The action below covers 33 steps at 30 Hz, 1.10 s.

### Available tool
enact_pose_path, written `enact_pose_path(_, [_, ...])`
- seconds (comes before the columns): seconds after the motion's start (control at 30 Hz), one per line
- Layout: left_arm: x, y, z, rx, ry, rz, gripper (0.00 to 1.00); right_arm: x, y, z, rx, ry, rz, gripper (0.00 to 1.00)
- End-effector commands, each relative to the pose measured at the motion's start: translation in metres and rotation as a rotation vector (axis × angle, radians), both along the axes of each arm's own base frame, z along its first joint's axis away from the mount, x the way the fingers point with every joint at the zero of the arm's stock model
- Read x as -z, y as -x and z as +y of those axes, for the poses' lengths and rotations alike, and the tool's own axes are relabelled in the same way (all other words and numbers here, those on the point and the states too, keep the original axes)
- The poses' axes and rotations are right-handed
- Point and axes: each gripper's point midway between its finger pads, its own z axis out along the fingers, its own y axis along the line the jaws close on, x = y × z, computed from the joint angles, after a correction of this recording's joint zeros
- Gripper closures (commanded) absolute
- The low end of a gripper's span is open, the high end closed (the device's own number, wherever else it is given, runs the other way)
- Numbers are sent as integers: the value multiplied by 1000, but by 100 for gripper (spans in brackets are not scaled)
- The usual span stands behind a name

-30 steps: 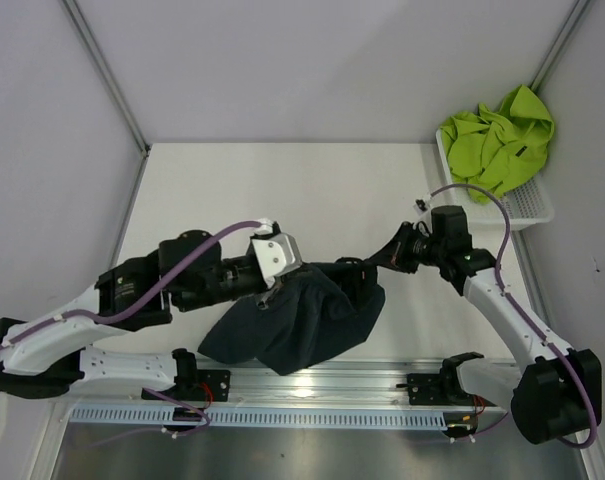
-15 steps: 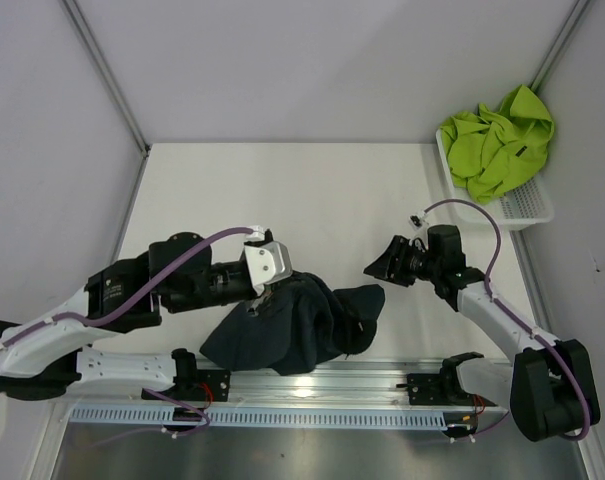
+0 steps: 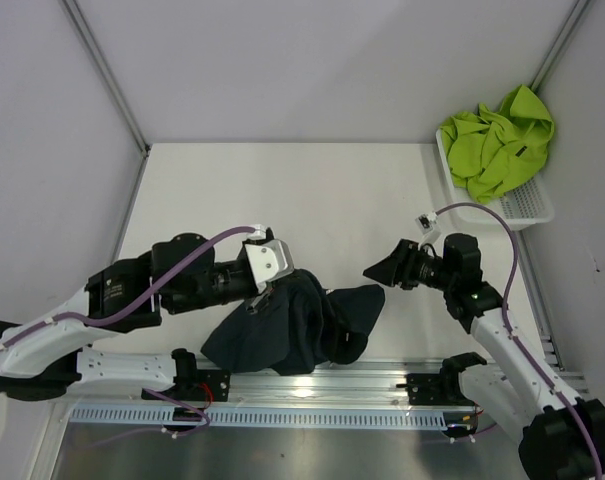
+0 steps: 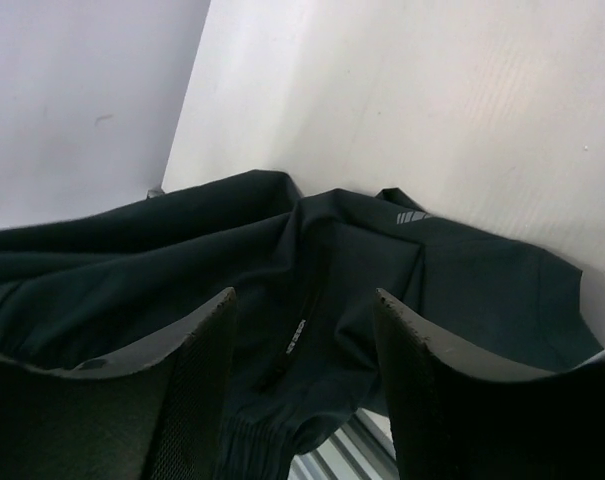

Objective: Fold and stack the shorts
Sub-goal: Flatten the shorts out

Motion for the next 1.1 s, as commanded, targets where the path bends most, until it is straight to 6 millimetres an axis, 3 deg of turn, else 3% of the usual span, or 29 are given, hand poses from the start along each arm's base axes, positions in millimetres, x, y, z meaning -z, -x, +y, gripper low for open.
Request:
enact_pose_path(0.0, [-16, -29, 3, -144, 38, -18, 100, -9, 17, -4, -12, 9, -38, 40])
enact_pose_path(0.13, [-12, -53, 6, -217, 49, 7, 100, -16, 30, -4, -26, -7, -37, 35])
enact_pose_path(0.43, [-11, -59, 4, -223, 44, -3, 100, 11, 69, 6, -109, -2, 12, 28])
enact_pose_path(0.6, [-12, -59, 4, -217, 47, -9, 100, 32, 73, 13, -73, 45, 26, 29])
enact_pose_path(0.77, [-10, -61, 2, -221, 36, -8, 100, 52, 70, 25, -52, 100, 62, 33])
enact_pose_path(0.93, [-13, -64, 8, -239, 37, -23, 100, 64, 78, 42, -84, 154, 60, 37])
enact_pose_path(1.07, [-18, -62, 11, -233, 58, -28, 100, 70, 68, 38, -7, 188, 58, 55])
